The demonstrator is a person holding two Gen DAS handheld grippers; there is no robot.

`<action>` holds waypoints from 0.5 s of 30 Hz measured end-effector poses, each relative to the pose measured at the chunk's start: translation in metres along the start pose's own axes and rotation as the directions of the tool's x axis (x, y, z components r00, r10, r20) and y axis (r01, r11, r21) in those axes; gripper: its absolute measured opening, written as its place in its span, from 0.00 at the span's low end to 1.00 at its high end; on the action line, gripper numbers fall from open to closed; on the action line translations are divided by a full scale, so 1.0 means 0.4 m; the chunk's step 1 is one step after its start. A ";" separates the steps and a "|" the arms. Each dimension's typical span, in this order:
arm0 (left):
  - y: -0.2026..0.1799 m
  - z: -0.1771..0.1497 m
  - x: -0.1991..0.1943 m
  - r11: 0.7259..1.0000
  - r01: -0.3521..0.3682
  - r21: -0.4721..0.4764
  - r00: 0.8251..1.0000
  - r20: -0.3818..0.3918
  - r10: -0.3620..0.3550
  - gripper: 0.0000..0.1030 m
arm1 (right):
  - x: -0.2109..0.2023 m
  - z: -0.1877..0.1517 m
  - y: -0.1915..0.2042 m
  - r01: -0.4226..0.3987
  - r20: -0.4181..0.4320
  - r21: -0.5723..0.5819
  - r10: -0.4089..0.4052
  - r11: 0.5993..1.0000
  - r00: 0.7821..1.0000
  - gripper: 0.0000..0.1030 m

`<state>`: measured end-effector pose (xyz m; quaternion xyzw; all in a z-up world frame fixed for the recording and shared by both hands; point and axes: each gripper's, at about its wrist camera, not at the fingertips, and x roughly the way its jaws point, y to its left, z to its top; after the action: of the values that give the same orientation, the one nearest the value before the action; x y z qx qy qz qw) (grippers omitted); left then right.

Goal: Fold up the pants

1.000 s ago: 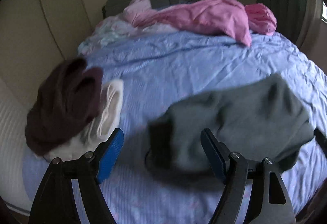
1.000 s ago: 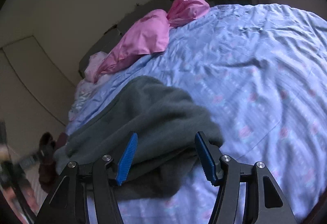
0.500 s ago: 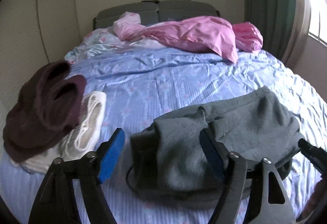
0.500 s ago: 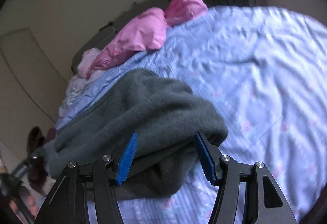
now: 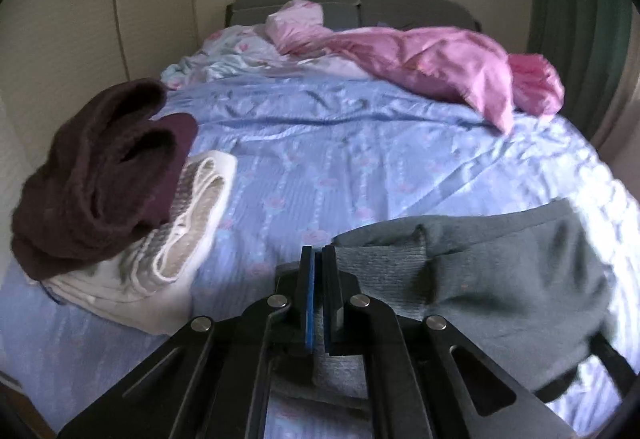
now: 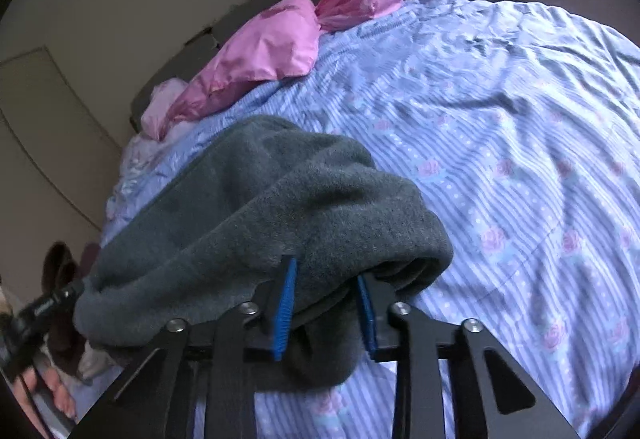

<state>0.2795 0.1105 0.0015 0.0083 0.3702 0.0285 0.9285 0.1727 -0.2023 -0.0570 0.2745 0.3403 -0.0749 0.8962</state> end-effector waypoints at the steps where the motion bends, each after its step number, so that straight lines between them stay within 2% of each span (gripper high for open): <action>1: -0.002 -0.003 0.007 0.998 -0.058 0.017 0.998 0.013 0.058 0.02 | -0.005 -0.004 0.000 0.004 -0.014 -0.009 -0.004 1.000 1.000 0.24; 3: -0.010 -0.021 0.017 0.971 -0.221 0.090 0.974 0.062 0.216 0.02 | -0.013 -0.014 -0.003 0.015 -0.033 -0.021 -0.015 1.000 0.999 0.21; 6: 0.007 -0.045 0.023 0.982 -0.173 0.078 0.985 0.024 0.172 0.02 | -0.018 -0.039 -0.006 0.047 -0.046 -0.063 -0.050 0.997 0.998 0.21; 9: 0.034 -0.053 -0.021 0.987 -0.155 0.032 0.987 0.047 0.153 0.02 | -0.024 -0.042 0.003 0.048 -0.028 -0.097 -0.051 0.994 0.998 0.24; 11: 0.038 -0.052 -0.060 0.985 -0.173 0.018 0.982 0.082 0.171 0.19 | -0.031 -0.040 0.010 0.069 -0.032 -0.120 -0.073 0.990 0.997 0.30; 12: 0.037 -0.050 -0.080 0.985 -0.174 0.010 0.980 0.099 0.173 0.46 | -0.038 -0.043 0.012 0.081 -0.033 -0.125 -0.086 0.989 0.996 0.41; 13: 0.036 -0.050 -0.105 0.989 -0.148 0.006 0.982 0.120 0.146 0.61 | -0.049 -0.049 0.016 0.101 -0.038 -0.130 -0.107 0.986 0.994 0.46; 14: 0.032 -0.051 -0.129 0.994 -0.111 0.009 0.985 0.134 0.109 0.61 | -0.067 -0.054 0.016 0.110 -0.031 -0.125 -0.115 0.986 0.993 0.51; 15: 0.025 -0.047 -0.141 0.996 -0.090 0.015 0.987 0.139 0.087 0.61 | -0.085 -0.058 0.014 0.105 -0.009 -0.119 -0.107 0.987 0.994 0.51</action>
<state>0.2254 0.1172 0.0270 0.0365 0.3048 0.0649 0.9495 0.1356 -0.1868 -0.0466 0.2032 0.3652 -0.0999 0.9030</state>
